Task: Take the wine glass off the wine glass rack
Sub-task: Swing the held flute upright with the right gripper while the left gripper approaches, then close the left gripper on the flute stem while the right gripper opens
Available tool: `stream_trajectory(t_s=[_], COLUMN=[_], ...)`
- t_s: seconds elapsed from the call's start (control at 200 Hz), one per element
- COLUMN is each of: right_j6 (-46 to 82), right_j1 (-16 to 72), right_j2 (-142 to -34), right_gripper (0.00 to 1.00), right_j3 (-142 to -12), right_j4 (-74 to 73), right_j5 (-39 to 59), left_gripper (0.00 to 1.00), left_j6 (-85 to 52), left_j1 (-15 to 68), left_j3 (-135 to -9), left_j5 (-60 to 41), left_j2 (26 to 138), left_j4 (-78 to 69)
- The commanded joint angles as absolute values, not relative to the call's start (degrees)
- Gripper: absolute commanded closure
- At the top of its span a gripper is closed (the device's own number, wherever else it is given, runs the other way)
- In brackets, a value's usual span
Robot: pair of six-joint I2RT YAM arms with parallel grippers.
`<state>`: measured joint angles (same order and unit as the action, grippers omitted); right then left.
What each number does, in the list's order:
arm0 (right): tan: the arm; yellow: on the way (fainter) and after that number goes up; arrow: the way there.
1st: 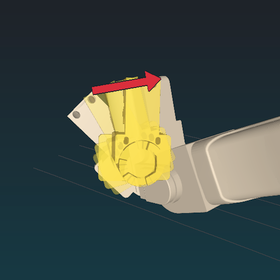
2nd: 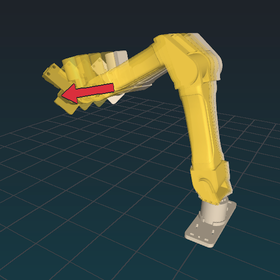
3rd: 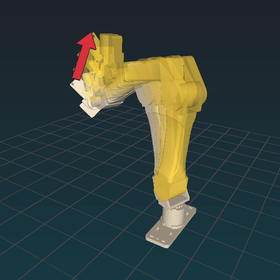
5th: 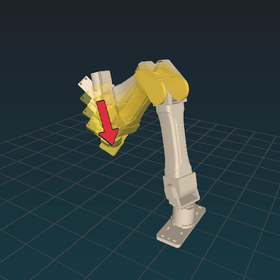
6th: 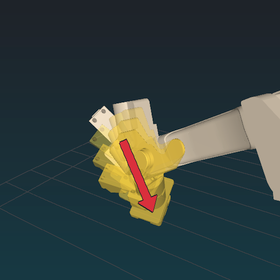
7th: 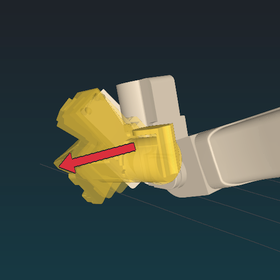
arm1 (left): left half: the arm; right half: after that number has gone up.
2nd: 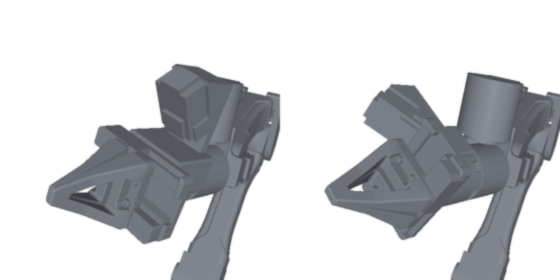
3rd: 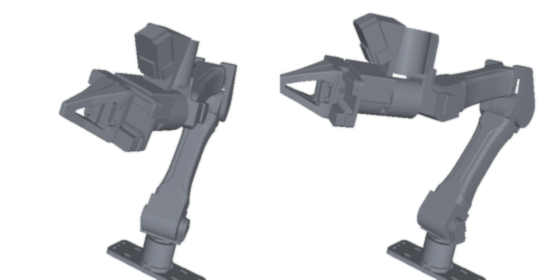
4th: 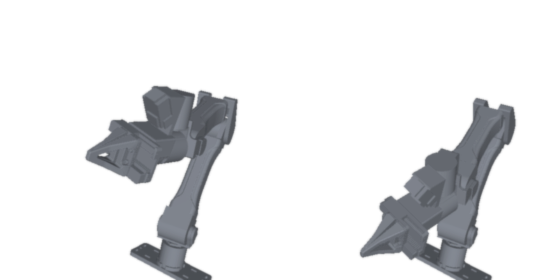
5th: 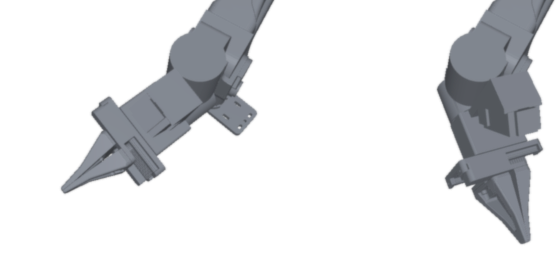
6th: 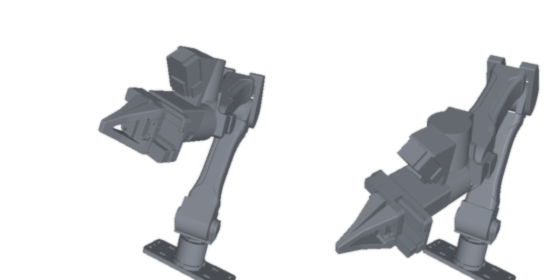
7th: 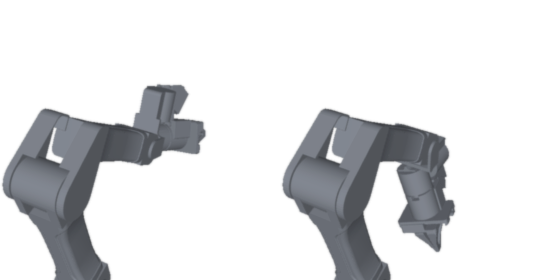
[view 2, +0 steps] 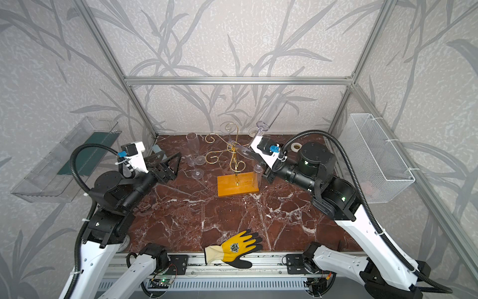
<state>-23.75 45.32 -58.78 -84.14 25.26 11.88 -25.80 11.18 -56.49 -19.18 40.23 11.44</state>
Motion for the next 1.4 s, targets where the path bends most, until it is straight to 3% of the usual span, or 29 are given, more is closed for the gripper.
stream_trajectory(t_s=[0.0,0.175,0.46,0.725,1.025,1.159,1.394], right_j6=[-38.9,-48.2,-58.6,-60.1,-62.4,-62.6,-63.6], right_j1=[46.5,49.2,53.2,55.7,56.9,57.4,58.0], right_j2=[-56.2,-54.8,-55.6,-57.0,-57.3,-57.6,-58.2], right_gripper=[1.0,1.0,1.0,1.0,1.0,1.0,1.0], right_j3=[-81.3,-76.5,-73.3,-73.0,-71.9,-72.1,-72.4], right_j4=[19.4,15.8,13.9,14.2,14.8,14.9,14.9], right_j5=[16.0,14.6,14.4,16.8,16.1,16.1,15.4], left_gripper=[0.06,0.14,0.17,0.32,0.37,0.38,0.5], left_j6=[-35.4,-40.5,-38.1,-36.8,-40.9,-39.1,-38.4], left_j1=[11.1,11.3,19.0,23.9,27.0,28.5,29.4], left_j3=[-59.3,-63.6,-66.9,-68.3,-66.6,-67.1,-67.5], left_j5=[-30.4,-40.3,-50.3,-53.2,-59.0,-60.3,-60.4], left_j2=[44.0,50.0,56.0,58.6,60.4,61.2,62.4], left_j4=[8.1,4.1,0.7,-4.5,-13.4,-11.4,-8.8])
